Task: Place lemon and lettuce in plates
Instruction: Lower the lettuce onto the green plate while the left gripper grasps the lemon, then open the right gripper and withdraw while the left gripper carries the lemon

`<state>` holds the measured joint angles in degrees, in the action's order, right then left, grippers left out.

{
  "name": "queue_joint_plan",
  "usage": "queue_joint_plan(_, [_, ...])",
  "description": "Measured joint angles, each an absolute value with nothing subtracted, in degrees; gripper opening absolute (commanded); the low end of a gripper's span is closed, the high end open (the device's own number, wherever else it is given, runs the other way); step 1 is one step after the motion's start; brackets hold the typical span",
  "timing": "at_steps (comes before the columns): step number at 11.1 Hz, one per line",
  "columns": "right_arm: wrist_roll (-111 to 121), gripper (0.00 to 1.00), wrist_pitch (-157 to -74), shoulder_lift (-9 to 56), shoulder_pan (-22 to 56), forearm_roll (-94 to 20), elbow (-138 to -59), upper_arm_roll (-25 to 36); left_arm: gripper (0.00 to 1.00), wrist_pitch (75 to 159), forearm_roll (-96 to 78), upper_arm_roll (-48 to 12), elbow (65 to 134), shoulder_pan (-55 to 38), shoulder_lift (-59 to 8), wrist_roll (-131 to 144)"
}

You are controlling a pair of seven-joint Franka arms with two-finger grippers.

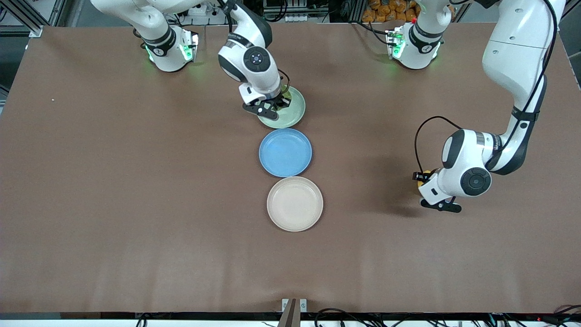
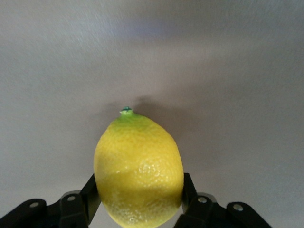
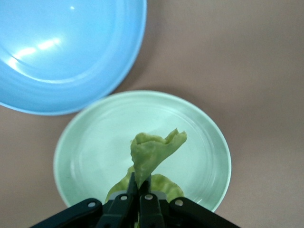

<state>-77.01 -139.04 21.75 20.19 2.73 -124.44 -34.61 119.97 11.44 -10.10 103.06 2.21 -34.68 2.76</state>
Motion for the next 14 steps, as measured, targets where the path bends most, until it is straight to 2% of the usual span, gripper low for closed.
queue_joint_plan(1, [-79.75, 0.0, -139.63, 22.93, 21.16, 5.45, -124.66, -34.61, 0.0, 120.11, 11.44, -10.15, 102.11, 2.2, -34.66, 2.76])
queue_joint_plan(2, [-82.09, 0.08, -140.04, 24.3, 21.91, 8.08, -124.73, -34.62, 0.0, 120.12, 11.38, -10.23, 100.81, 2.15, -34.6, 3.08])
queue_joint_plan(3, [-84.15, 0.61, -140.5, 25.78, 22.45, 10.64, -124.74, -34.61, 0.0, 120.1, 11.04, -10.4, 99.5, 1.99, -34.53, 4.31])
queue_joint_plan(4, [-86.19, 1.0, -140.97, 26.98, 22.7, 13.12, -124.73, -34.61, 0.0, 120.1, 10.73, -10.62, 98.62, 1.32, -34.44, 6.64])
queue_joint_plan(9, [-89.83, 1.0, -139.42, 27.12, 22.03, 15.15, -122.46, -35.73, 0.0, 120.08, 7.64, -11.58, 95.34, -7.8, -34.21, 29.8])
queue_joint_plan(14, [-90.34, 1.0, -124.82, 17.05, 17.7, 14.04, -113.7, -42.03, 0.0, 120.1, 1.72, -11.68, 91.54, -14.65, -34.95, 43.46])
